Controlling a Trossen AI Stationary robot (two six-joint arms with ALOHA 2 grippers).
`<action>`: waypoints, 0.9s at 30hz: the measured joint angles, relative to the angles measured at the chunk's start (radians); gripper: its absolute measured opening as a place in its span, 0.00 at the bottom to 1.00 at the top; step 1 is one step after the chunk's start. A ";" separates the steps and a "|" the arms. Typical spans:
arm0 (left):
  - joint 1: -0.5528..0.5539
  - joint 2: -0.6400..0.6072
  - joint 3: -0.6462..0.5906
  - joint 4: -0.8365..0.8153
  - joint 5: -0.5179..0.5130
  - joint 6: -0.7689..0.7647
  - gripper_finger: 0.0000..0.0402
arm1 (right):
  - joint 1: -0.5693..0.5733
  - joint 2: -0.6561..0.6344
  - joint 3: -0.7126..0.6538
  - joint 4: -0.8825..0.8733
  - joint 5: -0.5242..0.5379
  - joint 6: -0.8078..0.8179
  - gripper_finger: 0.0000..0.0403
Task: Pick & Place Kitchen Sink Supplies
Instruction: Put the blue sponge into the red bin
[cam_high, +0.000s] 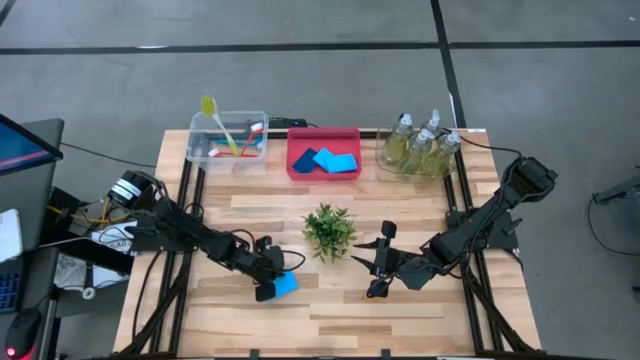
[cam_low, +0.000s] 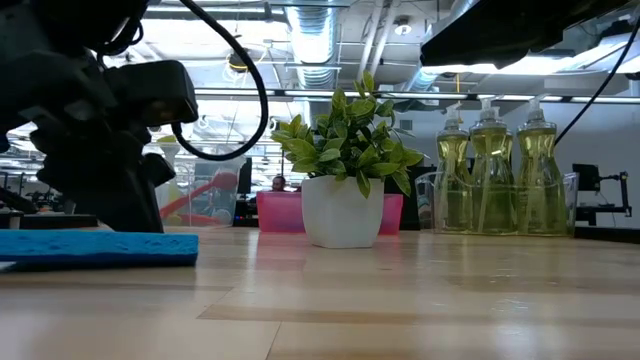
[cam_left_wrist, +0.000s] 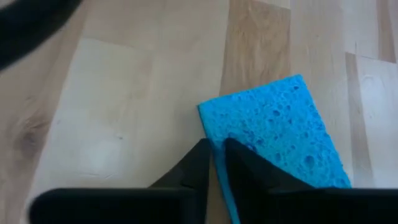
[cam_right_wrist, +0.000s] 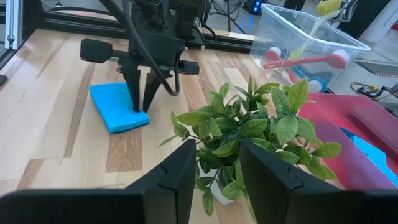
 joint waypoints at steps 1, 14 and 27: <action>0.000 -0.006 -0.001 -0.003 -0.003 0.001 0.11 | 0.000 0.000 0.000 0.000 0.000 0.000 0.29; 0.000 -0.183 -0.004 0.005 -0.086 0.100 0.01 | -0.014 0.000 0.000 0.000 0.000 0.000 0.29; 0.009 -0.531 -0.003 0.004 -0.175 0.322 0.01 | -0.062 0.000 0.000 0.001 0.000 -0.093 0.29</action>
